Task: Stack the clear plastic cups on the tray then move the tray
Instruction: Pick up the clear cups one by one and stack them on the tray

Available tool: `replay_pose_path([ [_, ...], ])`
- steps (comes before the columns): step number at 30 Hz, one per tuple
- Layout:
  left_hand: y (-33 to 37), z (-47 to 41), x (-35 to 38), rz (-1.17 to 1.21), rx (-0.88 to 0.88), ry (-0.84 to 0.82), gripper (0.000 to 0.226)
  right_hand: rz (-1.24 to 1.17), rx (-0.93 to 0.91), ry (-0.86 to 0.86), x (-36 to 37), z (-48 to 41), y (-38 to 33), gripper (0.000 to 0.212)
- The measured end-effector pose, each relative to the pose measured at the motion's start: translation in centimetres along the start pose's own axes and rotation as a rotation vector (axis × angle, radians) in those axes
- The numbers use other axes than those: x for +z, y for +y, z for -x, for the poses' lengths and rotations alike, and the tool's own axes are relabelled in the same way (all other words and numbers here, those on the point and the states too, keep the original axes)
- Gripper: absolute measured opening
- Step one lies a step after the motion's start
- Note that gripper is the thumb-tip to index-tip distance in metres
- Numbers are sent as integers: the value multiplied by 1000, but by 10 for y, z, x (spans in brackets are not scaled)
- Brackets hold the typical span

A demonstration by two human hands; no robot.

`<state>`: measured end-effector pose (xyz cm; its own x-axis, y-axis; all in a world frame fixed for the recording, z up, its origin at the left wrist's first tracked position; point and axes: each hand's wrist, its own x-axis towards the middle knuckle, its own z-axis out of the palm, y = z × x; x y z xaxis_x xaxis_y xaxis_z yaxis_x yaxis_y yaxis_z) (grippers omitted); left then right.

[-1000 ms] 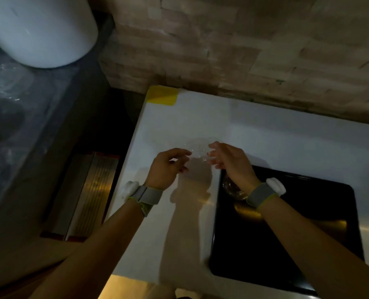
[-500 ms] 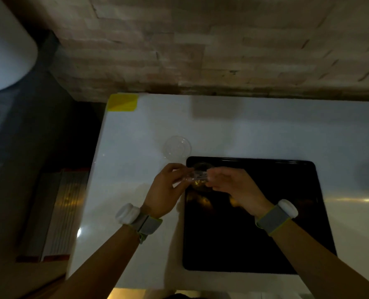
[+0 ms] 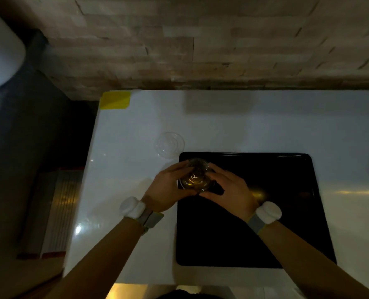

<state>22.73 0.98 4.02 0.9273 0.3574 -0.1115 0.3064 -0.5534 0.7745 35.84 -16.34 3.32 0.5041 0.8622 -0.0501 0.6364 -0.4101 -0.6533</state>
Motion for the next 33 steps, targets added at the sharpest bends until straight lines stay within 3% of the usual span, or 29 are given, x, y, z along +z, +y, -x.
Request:
replay_pose_path([
  [7, -8, -19, 5, -120, 32, -9, 81, 151, -94, 149, 15, -15, 12, 59],
  [16, -28, -16, 27, -384, 50, -35, 76, 290, -51, 40, 26, -16, 28, 58],
  [22, -34, -10, 37, -260, -67, 1, 84, 251, 32, 25, 31, -20, 31, 64],
  [29, -42, -2, 32, -487, -61, -22, 72, 226, 68, 31, 38, -19, 30, 66],
  [33, -40, 3, 35, -478, -68, -37, 68, 232, 102, 25, 40, -19, 30, 70],
])
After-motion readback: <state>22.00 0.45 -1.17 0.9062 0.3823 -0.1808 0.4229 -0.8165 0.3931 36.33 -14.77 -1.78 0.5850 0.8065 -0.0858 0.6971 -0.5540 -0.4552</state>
